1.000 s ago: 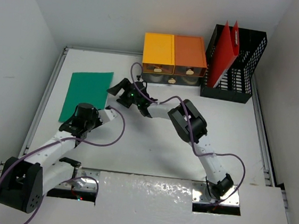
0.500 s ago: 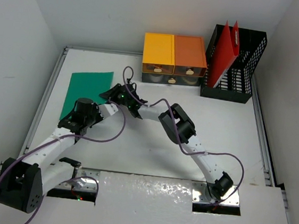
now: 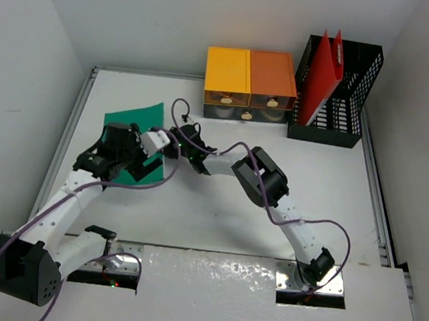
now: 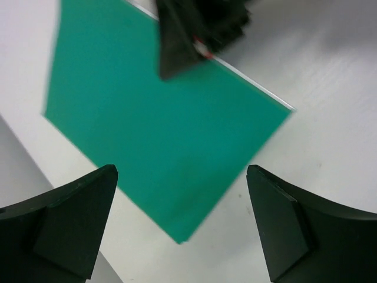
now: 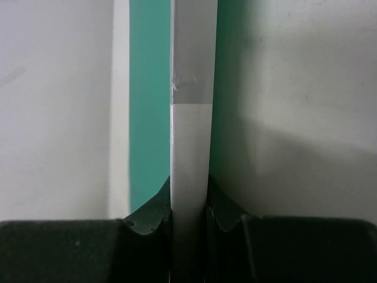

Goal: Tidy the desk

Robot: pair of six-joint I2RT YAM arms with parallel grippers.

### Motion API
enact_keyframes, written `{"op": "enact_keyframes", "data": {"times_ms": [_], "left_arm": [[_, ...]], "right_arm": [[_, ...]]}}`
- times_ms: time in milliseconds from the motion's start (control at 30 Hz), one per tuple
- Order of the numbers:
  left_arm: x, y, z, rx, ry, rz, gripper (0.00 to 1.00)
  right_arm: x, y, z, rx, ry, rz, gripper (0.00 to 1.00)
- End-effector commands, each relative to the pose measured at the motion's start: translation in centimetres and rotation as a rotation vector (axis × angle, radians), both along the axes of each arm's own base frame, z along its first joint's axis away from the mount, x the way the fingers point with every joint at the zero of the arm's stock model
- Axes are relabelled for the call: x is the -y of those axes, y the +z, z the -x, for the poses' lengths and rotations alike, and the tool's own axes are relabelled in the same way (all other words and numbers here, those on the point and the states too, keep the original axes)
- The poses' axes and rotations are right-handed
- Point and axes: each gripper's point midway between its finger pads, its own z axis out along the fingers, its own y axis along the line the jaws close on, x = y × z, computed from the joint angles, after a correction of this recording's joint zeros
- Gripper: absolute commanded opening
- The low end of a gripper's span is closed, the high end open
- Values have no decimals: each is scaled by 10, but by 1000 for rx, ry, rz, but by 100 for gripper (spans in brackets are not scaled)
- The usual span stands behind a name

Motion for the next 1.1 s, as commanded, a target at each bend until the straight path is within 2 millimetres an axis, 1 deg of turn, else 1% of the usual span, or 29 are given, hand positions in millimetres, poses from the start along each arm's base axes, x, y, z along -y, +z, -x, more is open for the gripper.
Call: {"op": "enact_keyframes", "data": {"times_ms": [0,33,67,100,133,167,200,267,300,367,400,433,467,500,533,567,600,633,667,700,733,767,800,833,867,933,967,1033,1067], "left_arm": [[6,52,-1,37,85,136,91],[3,58,-3,40,140,161,92],[2,76,-8,72,166,182,92],[1,83,-9,77,191,199,93],[1,89,-9,77,230,238,94],[0,107,-14,109,253,266,95],[2,113,-13,109,260,296,97],[1,130,-16,135,297,353,97],[0,135,-17,144,305,370,97],[-10,143,-23,178,350,383,97],[-15,145,-25,190,367,383,97],[-25,146,-27,199,401,383,97],[-30,150,-29,216,416,388,97],[-31,154,-29,227,418,392,97],[-42,157,-29,245,455,391,97],[-44,163,-29,263,463,390,97],[-48,167,-29,278,477,384,97],[-51,170,-29,286,493,384,97],[-53,173,-29,295,501,381,98],[-55,174,-29,300,511,375,100],[-56,174,-30,304,513,368,100],[-58,173,-31,306,517,363,99],[-60,172,-31,307,530,354,99],[-62,168,-32,303,532,346,100],[-62,166,-33,304,534,343,99],[-63,156,-34,284,538,334,100],[-63,154,-35,286,536,334,100],[-63,141,-35,260,540,324,100],[-63,138,-37,261,540,325,100]], "right_arm": [[12,69,-4,303,64,79,0],[20,68,2,353,87,109,0],[23,95,4,409,96,98,0],[28,97,9,432,115,116,0],[30,105,14,466,145,124,0],[33,129,18,545,169,132,0],[38,129,24,559,191,151,0],[46,143,32,635,228,174,0],[56,157,37,664,231,179,0],[68,170,41,718,244,205,0],[79,165,43,716,248,223,0],[88,187,45,753,237,209,0],[94,194,49,759,248,195,0],[109,207,49,775,231,178,0],[116,214,51,774,227,154,0],[124,222,53,780,219,132,0],[139,219,51,773,203,123,0],[149,235,54,791,184,97,0],[156,240,54,798,175,92,0],[167,237,53,792,169,99,0],[173,247,55,812,163,90,0],[180,250,53,816,156,91,0],[182,251,57,821,172,85,0],[186,253,58,830,175,91,0],[192,266,60,859,167,90,0],[200,270,63,888,159,122,0],[210,289,66,933,137,126,0],[226,302,66,974,102,185,0],[240,312,62,993,55,210,0]]}}
